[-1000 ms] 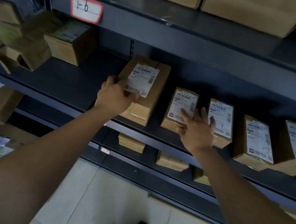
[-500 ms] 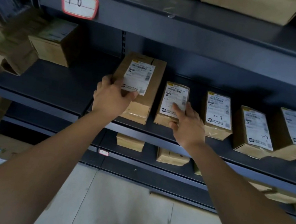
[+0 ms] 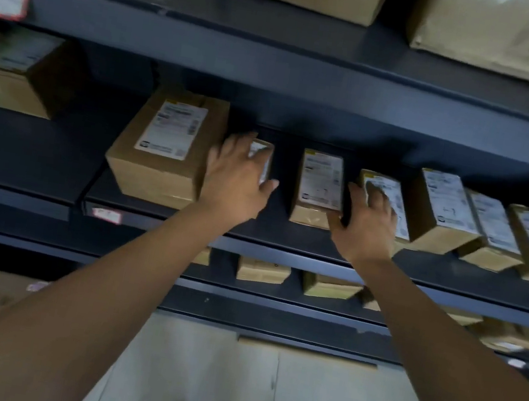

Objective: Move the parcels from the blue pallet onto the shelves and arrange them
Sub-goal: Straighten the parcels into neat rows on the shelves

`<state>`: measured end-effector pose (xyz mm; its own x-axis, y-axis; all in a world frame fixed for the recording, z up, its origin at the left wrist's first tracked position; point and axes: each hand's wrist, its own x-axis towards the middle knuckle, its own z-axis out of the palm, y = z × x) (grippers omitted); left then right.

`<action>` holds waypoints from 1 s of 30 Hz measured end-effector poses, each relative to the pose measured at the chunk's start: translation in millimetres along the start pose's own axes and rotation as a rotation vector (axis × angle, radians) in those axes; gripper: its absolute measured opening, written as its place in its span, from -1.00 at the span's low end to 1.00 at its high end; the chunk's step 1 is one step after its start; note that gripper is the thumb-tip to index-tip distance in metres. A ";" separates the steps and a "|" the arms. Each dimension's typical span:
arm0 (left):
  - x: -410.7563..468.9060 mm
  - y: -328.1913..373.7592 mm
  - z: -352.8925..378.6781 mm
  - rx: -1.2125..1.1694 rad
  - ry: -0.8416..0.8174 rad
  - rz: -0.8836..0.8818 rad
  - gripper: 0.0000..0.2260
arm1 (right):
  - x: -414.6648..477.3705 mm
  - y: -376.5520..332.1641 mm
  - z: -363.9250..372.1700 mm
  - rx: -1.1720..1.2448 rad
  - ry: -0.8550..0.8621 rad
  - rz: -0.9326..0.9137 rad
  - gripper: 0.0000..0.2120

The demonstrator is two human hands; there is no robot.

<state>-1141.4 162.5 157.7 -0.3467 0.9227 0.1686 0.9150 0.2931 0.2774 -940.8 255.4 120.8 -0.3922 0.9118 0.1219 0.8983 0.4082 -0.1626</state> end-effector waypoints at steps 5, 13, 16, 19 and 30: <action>5.9 67.9 40.2 0.022 -0.163 0.029 -0.46 | -4.8 61.0 -2.1 -0.046 -0.137 0.095 -0.36; 21.3 112.4 90.9 0.089 -0.190 -0.117 -0.44 | -1.2 89.5 13.8 0.200 -0.087 0.004 -0.46; 21.0 114.2 94.5 0.106 -0.135 -0.121 -0.49 | 1.7 87.4 17.6 0.274 -0.049 -0.023 -0.49; 18.3 109.0 93.6 0.104 -0.116 -0.125 -0.50 | 4.7 82.9 22.3 0.317 -0.041 -0.068 -0.50; 15.5 79.0 83.0 0.111 -0.124 -0.132 -0.48 | 18.0 49.8 29.5 0.310 -0.061 -0.119 -0.49</action>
<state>-1057.3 220.8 103.7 -0.4432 0.8962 0.0185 0.8829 0.4328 0.1820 -909.0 293.5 86.0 -0.5107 0.8539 0.1008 0.7459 0.4983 -0.4420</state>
